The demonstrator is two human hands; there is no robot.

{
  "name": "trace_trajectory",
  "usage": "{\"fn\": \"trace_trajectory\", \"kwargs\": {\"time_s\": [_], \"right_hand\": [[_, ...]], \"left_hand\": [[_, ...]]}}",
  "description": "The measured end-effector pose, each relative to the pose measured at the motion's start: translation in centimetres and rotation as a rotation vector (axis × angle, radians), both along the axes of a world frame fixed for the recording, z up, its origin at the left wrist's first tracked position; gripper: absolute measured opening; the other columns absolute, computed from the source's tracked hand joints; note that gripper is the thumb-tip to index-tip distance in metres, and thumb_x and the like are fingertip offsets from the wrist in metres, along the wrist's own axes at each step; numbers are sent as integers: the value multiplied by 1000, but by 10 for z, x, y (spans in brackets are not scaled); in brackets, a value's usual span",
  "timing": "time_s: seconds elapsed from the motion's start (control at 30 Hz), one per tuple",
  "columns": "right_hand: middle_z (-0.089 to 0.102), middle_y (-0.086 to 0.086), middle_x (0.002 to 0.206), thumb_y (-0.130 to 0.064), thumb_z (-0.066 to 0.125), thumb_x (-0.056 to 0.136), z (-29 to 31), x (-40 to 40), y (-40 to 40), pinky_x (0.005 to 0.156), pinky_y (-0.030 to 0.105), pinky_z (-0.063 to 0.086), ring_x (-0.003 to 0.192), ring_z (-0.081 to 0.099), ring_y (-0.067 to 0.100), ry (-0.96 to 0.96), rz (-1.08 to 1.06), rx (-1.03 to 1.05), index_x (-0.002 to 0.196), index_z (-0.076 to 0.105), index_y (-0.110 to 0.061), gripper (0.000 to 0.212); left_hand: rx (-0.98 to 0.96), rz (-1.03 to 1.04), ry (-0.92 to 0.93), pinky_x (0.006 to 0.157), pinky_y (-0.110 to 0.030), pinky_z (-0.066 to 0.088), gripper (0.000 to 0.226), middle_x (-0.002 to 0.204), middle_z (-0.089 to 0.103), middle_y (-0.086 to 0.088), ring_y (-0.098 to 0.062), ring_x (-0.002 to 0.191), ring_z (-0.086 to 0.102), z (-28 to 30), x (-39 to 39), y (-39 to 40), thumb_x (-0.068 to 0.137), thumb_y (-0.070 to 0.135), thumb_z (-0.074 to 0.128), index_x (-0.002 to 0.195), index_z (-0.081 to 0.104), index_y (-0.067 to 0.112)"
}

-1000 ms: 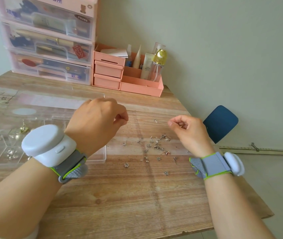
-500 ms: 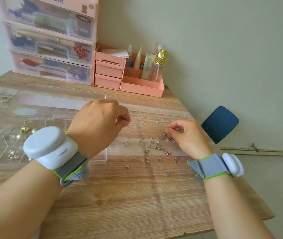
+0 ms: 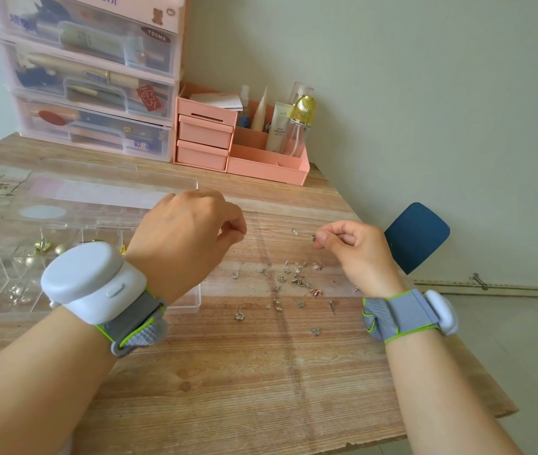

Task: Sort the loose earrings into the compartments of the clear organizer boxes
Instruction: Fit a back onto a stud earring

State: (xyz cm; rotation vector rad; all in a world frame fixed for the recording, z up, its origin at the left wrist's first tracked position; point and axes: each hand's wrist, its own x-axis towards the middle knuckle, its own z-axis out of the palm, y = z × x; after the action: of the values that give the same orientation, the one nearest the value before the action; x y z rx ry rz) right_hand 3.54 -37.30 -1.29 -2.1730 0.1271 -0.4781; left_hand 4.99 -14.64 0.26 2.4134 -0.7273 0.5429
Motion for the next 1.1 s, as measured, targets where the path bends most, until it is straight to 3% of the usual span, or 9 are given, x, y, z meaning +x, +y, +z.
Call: {"fn": "trace_trajectory", "kwargs": {"time_s": [0.07,0.2,0.3,0.37,0.63,0.83,1.1], "right_hand": [[67,0,72,-8,61,87,5,-2,7,56,6,40,55,55,-7,-12,71,152,86,66,-5,6],[67,1,71,-13,64,76,14,-5,21,45,13,30,56,44,3,53,315,605,84,63,-8,10],[66,2,67,-20,69,62,19,-6,30,46,15,30,56,44,6,114,454,753,73,68,-13,13],[65,2,67,-19,71,60,19,-7,33,47,16,31,56,46,6,133,526,789,69,71,-17,9],[65,-2,65,-17,73,59,16,-6,38,47,15,33,53,48,4,149,633,795,71,71,-17,12],[64,-4,62,-10,69,57,19,-9,42,46,15,31,52,51,3,150,602,784,83,48,-14,33],[65,-5,60,-15,71,56,21,-10,42,46,16,28,51,46,3,132,564,712,80,44,-16,37]], "left_hand": [[-22,-12,8,75,-36,51,10,83,62,7,-14,77,57,0,1,0,85,21,60,87,69,21],[-140,-71,47,73,-34,51,9,78,62,9,-9,73,57,-1,1,-2,81,24,64,88,70,22],[-217,-127,70,72,-25,49,13,75,62,12,-3,72,57,0,1,-5,79,27,66,91,69,23],[-263,-167,93,70,-15,45,15,74,61,16,-5,73,56,1,-1,-7,77,28,68,91,69,24],[-393,-279,160,67,-10,41,18,72,59,16,-2,78,53,3,-8,-14,70,33,72,83,62,26],[-415,-282,150,67,-10,41,13,71,58,17,-2,77,52,3,-9,-14,71,29,72,80,63,26],[-412,-272,85,67,-12,41,12,74,58,14,2,74,50,4,-9,-15,70,31,72,81,69,26]]}}
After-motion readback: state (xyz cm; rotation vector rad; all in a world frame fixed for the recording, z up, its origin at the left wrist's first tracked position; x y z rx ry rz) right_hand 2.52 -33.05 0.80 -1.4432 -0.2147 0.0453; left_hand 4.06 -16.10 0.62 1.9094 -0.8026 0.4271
